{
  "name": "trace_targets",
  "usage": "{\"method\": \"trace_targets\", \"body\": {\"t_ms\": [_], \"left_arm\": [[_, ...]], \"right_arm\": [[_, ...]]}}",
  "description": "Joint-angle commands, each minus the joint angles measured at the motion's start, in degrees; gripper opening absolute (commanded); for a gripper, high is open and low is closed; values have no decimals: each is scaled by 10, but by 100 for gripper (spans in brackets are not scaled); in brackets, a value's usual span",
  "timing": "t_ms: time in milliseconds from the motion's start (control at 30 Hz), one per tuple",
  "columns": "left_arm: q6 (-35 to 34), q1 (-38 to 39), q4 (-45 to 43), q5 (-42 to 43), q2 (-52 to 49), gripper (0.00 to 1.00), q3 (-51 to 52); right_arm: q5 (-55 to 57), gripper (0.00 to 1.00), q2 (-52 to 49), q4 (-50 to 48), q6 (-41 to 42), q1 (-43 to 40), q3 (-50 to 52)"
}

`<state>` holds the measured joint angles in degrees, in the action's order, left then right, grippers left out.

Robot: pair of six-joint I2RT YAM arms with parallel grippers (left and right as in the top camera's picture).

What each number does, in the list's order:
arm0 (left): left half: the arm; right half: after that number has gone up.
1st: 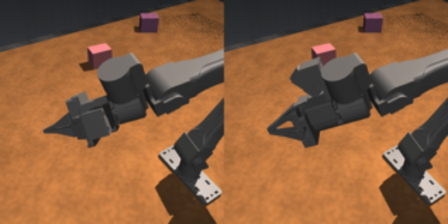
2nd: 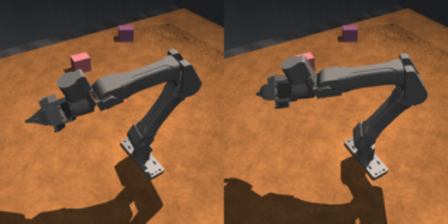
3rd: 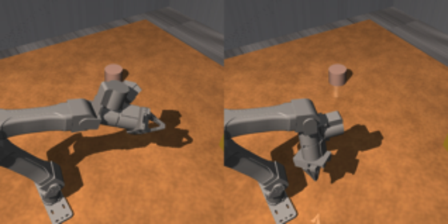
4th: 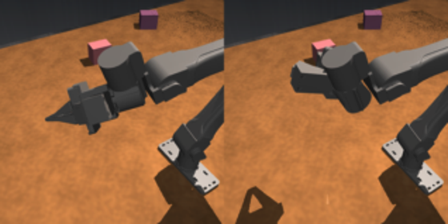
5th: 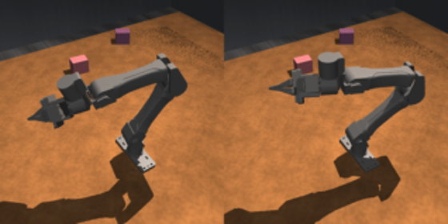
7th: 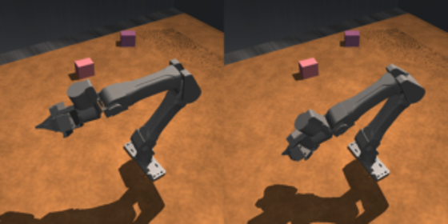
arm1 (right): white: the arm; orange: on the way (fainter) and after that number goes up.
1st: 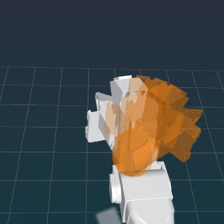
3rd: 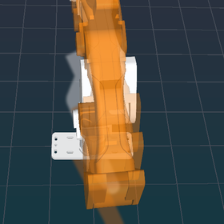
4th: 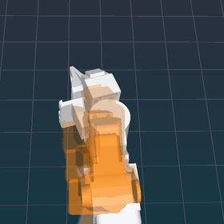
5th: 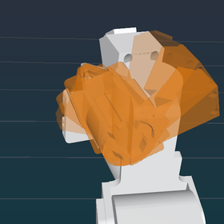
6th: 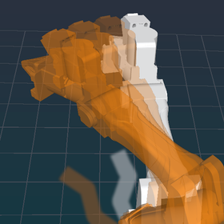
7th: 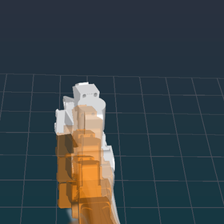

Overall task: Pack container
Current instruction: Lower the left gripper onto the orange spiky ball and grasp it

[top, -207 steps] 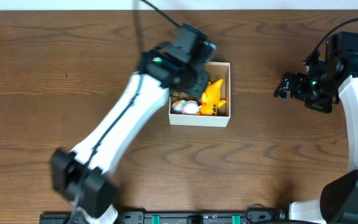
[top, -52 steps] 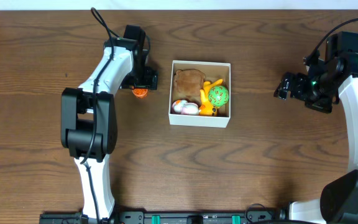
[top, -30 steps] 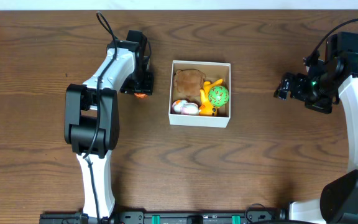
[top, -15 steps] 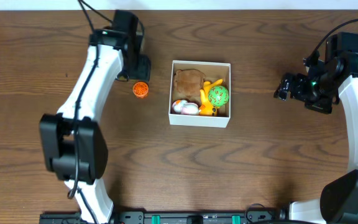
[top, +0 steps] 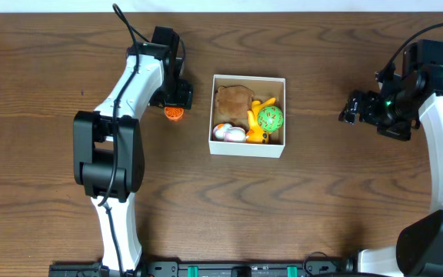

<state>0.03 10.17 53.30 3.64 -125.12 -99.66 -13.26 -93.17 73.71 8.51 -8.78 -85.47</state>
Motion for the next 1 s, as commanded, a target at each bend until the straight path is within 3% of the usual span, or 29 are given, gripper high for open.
{"method": "trace_targets", "body": {"t_ms": [0,433,833,967], "left_arm": [[4,-4,-5,-11,-12,81,3],[3,-5,-10,-11,-48,80,13],[3,-5,-16,-11,-49,58,16],[3,-5,-14,-11,-49,56,16]], "right_arm": [[0,99,-1,2,-9,-2,1],[0,99,-1,2,-9,-2,1],[0,99,-1,5,-9,-2,1],[0,99,-1,5,-9,-2,1]]}}
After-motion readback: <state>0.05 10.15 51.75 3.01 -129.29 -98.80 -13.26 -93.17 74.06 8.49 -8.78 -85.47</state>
